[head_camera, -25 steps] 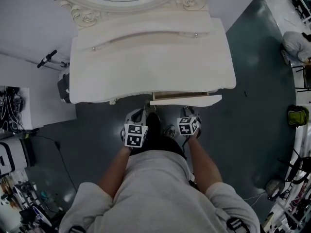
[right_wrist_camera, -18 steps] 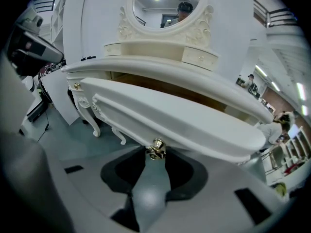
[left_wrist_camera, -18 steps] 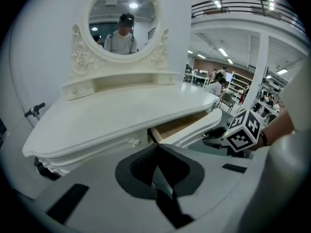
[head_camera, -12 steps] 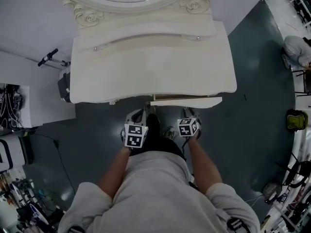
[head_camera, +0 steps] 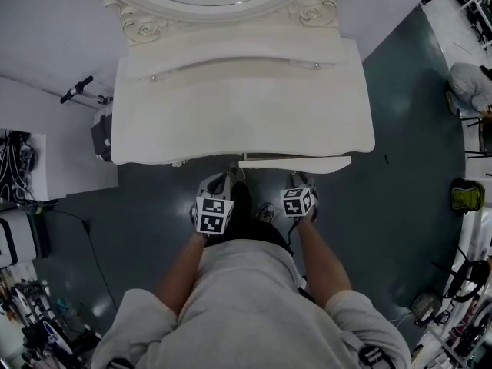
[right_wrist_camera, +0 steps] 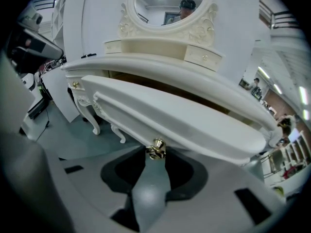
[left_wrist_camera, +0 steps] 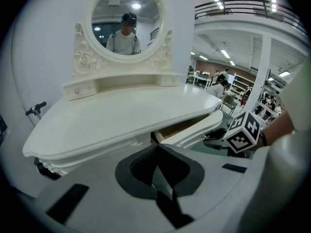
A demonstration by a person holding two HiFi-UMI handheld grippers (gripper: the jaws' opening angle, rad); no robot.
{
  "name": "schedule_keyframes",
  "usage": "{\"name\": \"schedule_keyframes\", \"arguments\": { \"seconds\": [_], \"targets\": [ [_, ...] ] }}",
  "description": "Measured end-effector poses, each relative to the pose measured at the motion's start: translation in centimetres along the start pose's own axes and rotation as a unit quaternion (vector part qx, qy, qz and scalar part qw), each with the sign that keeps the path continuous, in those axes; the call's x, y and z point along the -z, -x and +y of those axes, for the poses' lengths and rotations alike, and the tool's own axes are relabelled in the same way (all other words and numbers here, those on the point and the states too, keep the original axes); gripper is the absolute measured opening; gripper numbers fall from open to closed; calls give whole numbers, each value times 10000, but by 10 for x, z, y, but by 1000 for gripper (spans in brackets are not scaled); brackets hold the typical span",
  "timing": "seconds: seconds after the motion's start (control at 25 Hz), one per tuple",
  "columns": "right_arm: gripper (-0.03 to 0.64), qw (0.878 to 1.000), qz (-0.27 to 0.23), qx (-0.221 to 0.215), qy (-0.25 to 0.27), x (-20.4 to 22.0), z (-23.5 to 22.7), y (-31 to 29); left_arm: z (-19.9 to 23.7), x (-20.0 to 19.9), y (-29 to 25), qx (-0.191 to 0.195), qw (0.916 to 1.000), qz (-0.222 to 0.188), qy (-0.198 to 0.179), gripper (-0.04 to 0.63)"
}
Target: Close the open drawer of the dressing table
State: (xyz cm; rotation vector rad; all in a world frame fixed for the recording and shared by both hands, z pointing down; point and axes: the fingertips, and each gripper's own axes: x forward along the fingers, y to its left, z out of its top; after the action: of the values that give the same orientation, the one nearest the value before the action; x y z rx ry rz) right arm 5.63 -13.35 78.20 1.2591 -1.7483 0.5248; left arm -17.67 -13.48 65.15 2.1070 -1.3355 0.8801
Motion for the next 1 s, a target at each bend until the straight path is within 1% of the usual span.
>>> {"name": "schedule_keyframes", "arguments": {
  "seconds": [0.24,0.56,1.0],
  "targets": [
    [138,10000,53,16,47,-4,-1,-2,9,-5,0,-61,9999,-34,87,8],
    [138,9999,64,27,79,-8,-3,-6,16,-1,-3,-102,9998,-14,189,8],
    [138,9999,70,16,84,-15,-5,-12,21,-8,-9,-109,9997,7,201,8]
  ]
}}
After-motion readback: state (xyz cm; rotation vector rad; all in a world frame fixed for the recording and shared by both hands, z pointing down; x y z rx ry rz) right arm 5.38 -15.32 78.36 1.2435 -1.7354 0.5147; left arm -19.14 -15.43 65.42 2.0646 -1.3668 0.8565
